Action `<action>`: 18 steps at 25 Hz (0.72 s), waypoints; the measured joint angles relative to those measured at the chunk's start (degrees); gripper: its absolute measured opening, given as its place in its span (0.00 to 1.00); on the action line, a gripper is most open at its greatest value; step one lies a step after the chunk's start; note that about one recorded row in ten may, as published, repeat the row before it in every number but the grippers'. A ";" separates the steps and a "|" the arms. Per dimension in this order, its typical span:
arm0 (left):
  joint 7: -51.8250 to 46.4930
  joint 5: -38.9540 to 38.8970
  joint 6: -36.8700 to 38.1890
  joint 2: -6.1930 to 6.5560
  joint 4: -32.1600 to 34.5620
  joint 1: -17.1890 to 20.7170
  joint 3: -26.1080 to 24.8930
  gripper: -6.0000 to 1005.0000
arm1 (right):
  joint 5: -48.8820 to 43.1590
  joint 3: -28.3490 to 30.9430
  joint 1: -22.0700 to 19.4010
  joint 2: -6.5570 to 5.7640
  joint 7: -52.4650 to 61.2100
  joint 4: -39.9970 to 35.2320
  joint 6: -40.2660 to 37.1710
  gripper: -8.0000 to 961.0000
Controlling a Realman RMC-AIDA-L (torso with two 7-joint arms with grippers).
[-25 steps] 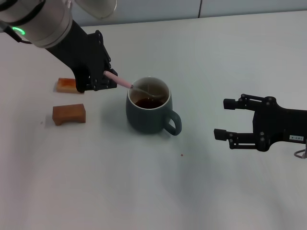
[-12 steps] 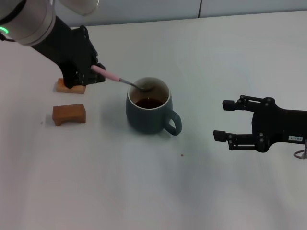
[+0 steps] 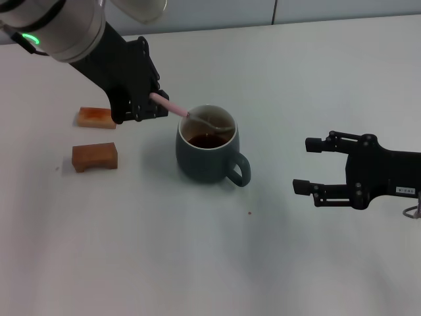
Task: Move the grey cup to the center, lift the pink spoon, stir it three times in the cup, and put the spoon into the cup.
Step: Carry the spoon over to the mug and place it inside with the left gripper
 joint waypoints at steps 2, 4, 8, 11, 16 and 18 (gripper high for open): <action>-0.38 0.06 0.64 0.05 0.32 0.55 0.04 0.26 | -0.02 0.00 0.01 0.00 0.00 0.00 0.00 0.85; -0.65 0.40 0.84 0.30 0.63 1.40 -0.01 0.26 | -0.07 0.00 0.05 0.00 0.00 0.00 0.00 0.85; -0.45 1.47 0.54 0.58 1.16 2.42 -0.64 0.26 | -0.13 -0.34 0.12 0.00 0.00 0.01 0.03 0.85; -0.19 2.38 0.35 0.68 1.05 2.52 -1.06 0.26 | -0.14 -0.64 0.12 0.00 0.00 0.05 0.13 0.85; 0.12 2.65 -0.74 0.62 0.64 2.15 -1.14 0.27 | -0.15 -0.80 0.04 0.00 0.00 0.10 0.26 0.85; 0.02 2.42 -0.67 0.50 0.42 1.65 -0.95 0.27 | -0.15 -0.80 0.00 0.00 0.02 0.10 0.22 0.85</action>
